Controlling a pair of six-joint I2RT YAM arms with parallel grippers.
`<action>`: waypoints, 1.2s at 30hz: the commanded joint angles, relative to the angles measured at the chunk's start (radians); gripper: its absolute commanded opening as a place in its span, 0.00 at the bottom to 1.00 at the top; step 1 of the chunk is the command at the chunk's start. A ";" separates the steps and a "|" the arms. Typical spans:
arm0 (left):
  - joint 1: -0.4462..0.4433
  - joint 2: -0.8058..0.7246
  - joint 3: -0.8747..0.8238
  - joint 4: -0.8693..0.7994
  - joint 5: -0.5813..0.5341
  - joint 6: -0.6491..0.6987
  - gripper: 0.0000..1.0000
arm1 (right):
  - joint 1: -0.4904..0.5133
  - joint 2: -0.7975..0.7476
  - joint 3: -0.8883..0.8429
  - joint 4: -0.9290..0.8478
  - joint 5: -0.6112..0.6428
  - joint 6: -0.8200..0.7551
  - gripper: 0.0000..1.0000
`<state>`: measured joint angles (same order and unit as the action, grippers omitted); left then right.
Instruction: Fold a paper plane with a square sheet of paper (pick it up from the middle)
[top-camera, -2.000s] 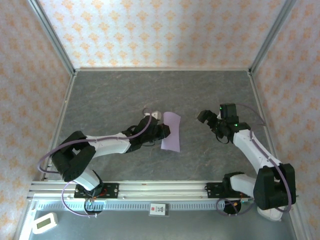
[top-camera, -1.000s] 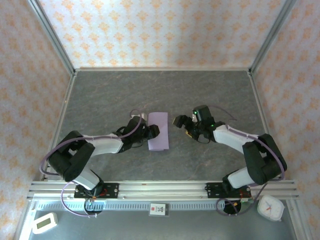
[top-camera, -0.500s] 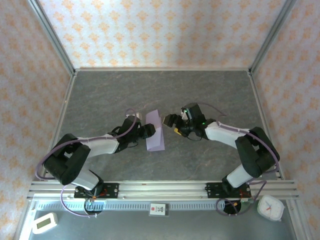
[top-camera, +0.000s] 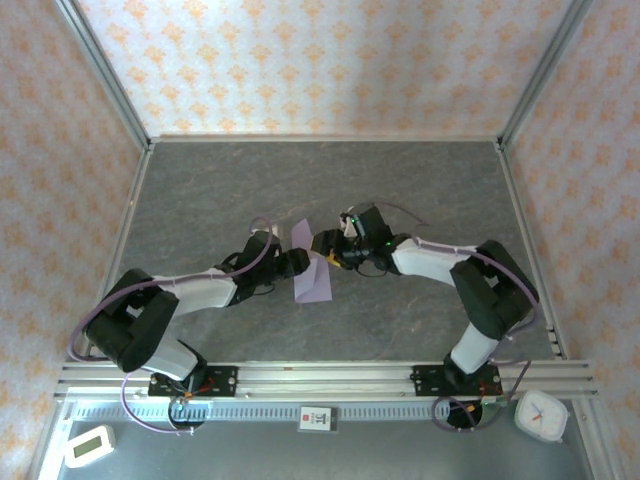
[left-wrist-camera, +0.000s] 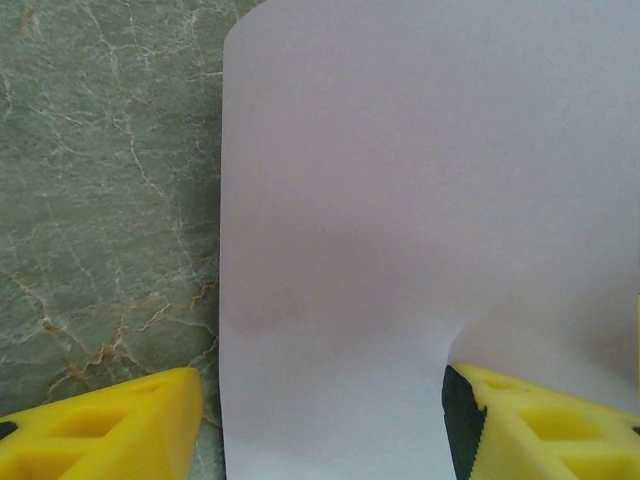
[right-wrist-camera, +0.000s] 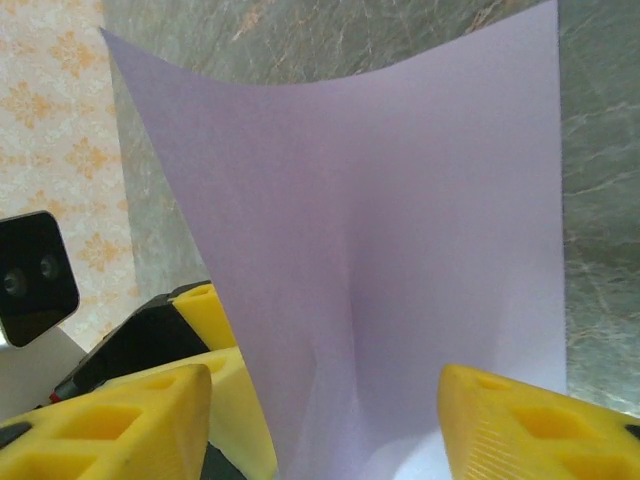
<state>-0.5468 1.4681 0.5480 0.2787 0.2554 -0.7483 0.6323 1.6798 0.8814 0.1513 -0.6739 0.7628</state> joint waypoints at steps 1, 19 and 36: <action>0.007 0.014 0.023 -0.029 0.011 0.032 0.67 | 0.003 0.018 0.024 0.030 -0.011 0.001 0.54; 0.100 -0.047 -0.003 0.010 0.005 -0.114 0.67 | 0.003 0.063 -0.016 0.094 -0.049 0.011 0.27; 0.112 0.034 0.022 0.110 0.123 -0.163 0.70 | 0.003 0.027 -0.112 0.466 -0.240 0.163 0.00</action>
<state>-0.4377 1.4929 0.5583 0.3355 0.3603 -0.8932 0.6334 1.7416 0.8009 0.4648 -0.8619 0.8646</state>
